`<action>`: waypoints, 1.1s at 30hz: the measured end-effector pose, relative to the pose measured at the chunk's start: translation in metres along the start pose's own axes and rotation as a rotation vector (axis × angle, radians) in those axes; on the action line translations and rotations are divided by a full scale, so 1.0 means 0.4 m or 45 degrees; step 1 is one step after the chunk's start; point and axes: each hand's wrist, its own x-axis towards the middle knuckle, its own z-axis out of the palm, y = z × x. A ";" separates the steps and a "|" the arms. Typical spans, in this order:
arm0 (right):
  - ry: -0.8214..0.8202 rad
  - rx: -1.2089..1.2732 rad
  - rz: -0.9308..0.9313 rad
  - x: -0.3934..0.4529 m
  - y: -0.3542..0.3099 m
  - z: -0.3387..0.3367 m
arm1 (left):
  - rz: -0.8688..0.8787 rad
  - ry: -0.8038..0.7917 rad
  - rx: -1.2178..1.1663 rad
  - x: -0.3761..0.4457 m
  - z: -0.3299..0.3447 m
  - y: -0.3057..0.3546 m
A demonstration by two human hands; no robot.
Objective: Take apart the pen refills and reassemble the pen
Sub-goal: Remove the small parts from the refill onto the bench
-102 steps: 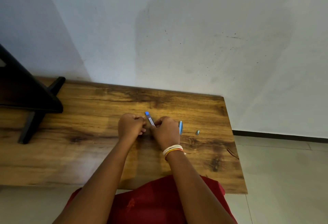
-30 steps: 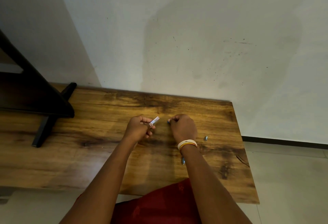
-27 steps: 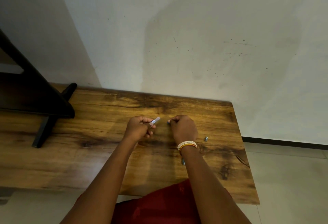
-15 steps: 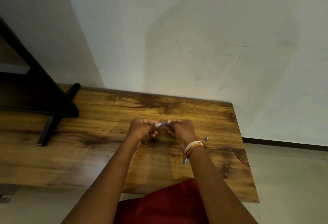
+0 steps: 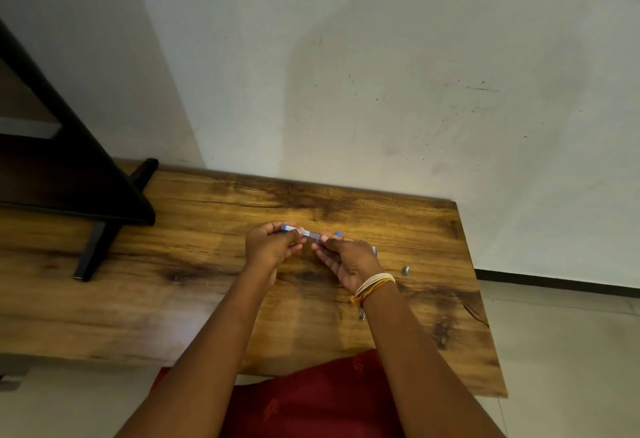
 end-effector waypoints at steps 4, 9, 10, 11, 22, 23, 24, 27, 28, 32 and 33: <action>-0.013 -0.012 0.007 0.002 0.000 -0.003 | 0.093 0.043 0.092 -0.001 0.007 0.001; -0.030 0.007 0.022 0.007 -0.001 -0.012 | 0.134 0.053 0.116 -0.001 0.012 -0.003; -0.031 0.008 0.018 0.007 -0.001 -0.013 | 0.137 0.051 0.118 -0.002 0.012 -0.003; -0.032 0.006 0.014 0.008 -0.001 -0.015 | 0.139 0.048 0.125 -0.002 0.012 -0.003; -0.021 0.013 -0.001 0.021 0.004 -0.021 | 0.206 -0.012 0.204 -0.018 0.017 0.005; -0.021 0.011 -0.002 0.021 0.005 -0.021 | 0.211 -0.007 0.205 -0.019 0.017 0.005; -0.023 0.009 -0.002 0.021 0.006 -0.020 | 0.213 -0.002 0.201 -0.019 0.017 0.004; -0.033 0.003 0.006 0.021 0.005 -0.024 | 0.198 0.017 0.181 -0.017 0.019 0.002; -0.036 0.002 0.005 0.021 0.004 -0.026 | 0.185 0.020 0.168 -0.016 0.020 0.001; -0.039 -0.006 -0.017 0.022 0.003 -0.028 | 0.111 0.014 0.089 -0.009 0.020 -0.002; -0.041 -0.008 -0.017 0.023 0.001 -0.027 | 0.095 0.008 0.064 -0.008 0.020 -0.004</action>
